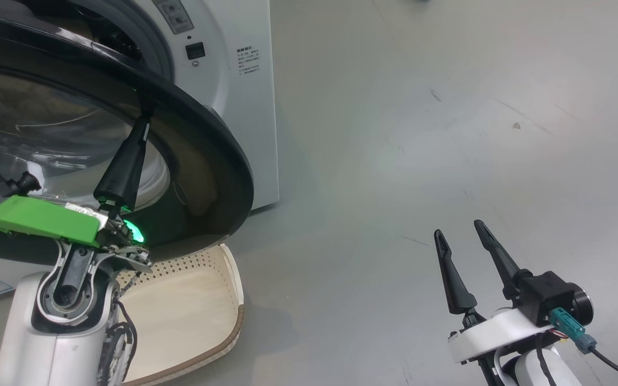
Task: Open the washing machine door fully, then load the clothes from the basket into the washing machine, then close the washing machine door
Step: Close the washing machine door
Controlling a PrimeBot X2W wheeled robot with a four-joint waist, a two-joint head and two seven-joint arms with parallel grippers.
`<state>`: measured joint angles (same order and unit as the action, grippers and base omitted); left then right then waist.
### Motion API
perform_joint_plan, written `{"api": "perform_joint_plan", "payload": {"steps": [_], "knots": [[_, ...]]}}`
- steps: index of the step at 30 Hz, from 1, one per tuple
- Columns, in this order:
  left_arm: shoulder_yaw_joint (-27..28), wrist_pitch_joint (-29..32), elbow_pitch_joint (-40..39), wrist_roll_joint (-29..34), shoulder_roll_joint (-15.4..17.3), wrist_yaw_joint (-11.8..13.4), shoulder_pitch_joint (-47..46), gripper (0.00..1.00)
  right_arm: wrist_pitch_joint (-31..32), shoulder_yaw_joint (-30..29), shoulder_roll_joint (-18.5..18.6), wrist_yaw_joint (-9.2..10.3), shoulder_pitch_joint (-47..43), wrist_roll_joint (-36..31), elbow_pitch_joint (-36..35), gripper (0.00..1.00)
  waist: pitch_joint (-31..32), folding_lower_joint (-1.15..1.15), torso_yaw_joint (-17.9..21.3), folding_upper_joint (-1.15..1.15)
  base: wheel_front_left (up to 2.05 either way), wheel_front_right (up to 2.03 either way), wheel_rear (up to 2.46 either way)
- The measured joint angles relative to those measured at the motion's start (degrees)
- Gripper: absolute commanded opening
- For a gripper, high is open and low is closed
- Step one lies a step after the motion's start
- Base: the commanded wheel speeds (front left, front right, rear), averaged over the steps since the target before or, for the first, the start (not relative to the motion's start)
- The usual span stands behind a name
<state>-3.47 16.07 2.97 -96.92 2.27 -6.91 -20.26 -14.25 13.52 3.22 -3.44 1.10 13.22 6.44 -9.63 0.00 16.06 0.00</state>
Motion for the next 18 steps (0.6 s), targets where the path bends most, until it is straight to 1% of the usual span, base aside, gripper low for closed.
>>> {"api": "perform_joint_plan", "payload": {"steps": [4, 7, 18], "knots": [[0.42, -1.52, 0.85, 1.89, -0.18, 0.00, -0.87, 0.00, -0.01, -0.10, -0.02, 0.00, 0.03, 0.36, -0.02, 1.00, -0.42, 0.00, 0.30, 0.00, 0.00, 0.00, 0.00], [0.49, -1.60, 1.36, 2.12, -0.19, 0.00, -0.87, 0.00, -0.01, -0.56, -0.09, 0.04, 0.07, 0.37, -0.38, 1.00, -0.64, 0.00, 0.18, 0.00, 0.00, 0.00, 0.00], [0.11, -1.59, -0.04, 2.67, -0.23, 0.00, 1.05, 0.00, -0.01, -2.09, -0.18, 0.15, 0.14, 0.38, -0.63, 1.00, -1.30, 0.00, -2.20, 0.00, 0.00, 0.00, 0.00]]}}
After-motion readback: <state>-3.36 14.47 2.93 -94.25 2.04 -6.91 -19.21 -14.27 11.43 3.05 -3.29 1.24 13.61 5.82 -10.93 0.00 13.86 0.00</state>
